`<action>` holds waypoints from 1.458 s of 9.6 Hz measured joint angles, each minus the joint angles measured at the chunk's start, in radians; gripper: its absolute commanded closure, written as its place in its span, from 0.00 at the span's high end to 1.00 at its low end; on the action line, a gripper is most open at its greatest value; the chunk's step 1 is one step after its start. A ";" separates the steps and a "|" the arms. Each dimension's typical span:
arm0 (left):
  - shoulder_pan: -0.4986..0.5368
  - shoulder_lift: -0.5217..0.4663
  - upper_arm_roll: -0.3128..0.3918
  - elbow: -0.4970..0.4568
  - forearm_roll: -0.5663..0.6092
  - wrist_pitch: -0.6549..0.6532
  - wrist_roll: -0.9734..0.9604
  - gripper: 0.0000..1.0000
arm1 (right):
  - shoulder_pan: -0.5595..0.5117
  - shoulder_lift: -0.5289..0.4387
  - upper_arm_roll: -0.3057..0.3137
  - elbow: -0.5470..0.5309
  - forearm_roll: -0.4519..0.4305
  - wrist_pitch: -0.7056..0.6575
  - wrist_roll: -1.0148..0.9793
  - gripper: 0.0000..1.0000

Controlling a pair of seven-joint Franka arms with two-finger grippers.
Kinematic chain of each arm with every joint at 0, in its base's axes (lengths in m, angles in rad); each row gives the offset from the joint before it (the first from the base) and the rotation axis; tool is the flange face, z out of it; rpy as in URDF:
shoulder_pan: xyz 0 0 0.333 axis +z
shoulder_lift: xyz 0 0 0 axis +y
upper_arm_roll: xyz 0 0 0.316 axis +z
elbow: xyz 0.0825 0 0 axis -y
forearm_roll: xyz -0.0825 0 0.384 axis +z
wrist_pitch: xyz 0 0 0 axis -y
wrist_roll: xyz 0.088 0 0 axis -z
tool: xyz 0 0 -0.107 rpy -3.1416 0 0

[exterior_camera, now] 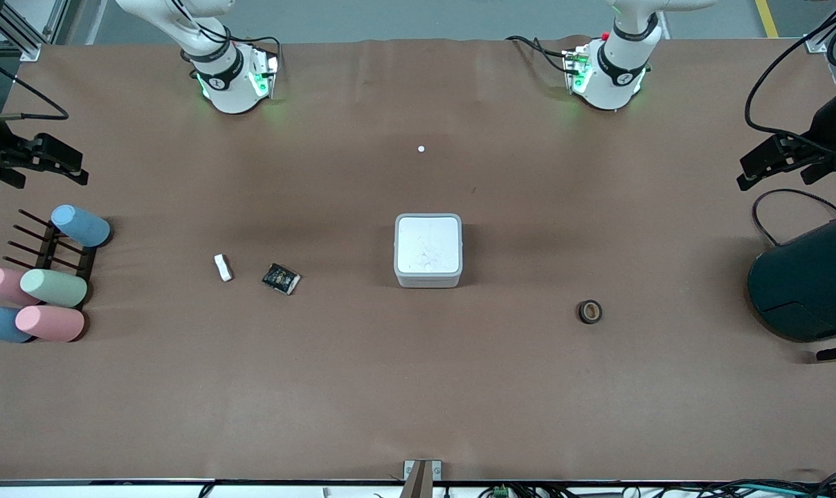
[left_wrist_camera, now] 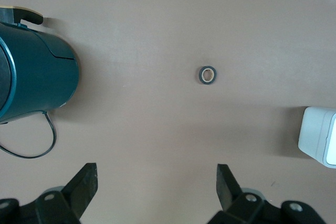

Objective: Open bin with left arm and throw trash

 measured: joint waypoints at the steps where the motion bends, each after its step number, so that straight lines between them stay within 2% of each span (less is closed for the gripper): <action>1: 0.000 0.001 0.000 0.002 0.000 0.000 0.000 1.00 | 0.000 0.000 0.000 0.000 0.000 0.000 0.000 1.00; 3: -0.006 0.003 -0.007 0.003 0.001 -0.002 0.000 0.98 | 0.001 0.003 0.001 -0.002 0.002 0.000 0.000 1.00; 4: -0.012 0.009 -0.032 0.002 0.000 -0.017 0.006 0.61 | 0.008 0.017 0.003 -0.008 0.009 -0.001 0.000 1.00; 5: -0.032 0.022 -0.075 -0.002 -0.002 -0.039 0.007 0.30 | 0.028 0.047 0.006 -0.020 0.019 0.005 0.000 1.00; 6: -0.070 0.050 -0.129 -0.007 -0.015 -0.046 0.001 0.12 | 0.058 0.089 0.008 -0.047 0.041 0.040 0.024 1.00; 7: -0.120 0.098 -0.173 -0.012 -0.052 -0.015 -0.024 0.00 | 0.095 0.136 0.010 -0.087 0.065 0.112 0.088 1.00; 9: -0.241 0.249 -0.206 -0.020 -0.096 0.172 -0.098 0.00 | 0.166 0.223 0.013 -0.214 0.088 0.330 0.232 1.00; 11: -0.360 0.419 -0.208 -0.020 -0.093 0.391 -0.222 0.00 | 0.189 0.305 0.013 -0.371 0.173 0.603 0.285 1.00; 12: -0.406 0.494 -0.208 -0.019 -0.084 0.485 -0.271 0.00 | 0.192 0.341 0.012 -0.432 0.228 0.701 0.295 1.00; 14: -0.431 0.580 -0.208 -0.013 -0.080 0.628 -0.307 0.00 | 0.223 0.395 0.012 -0.466 0.278 0.796 0.409 1.00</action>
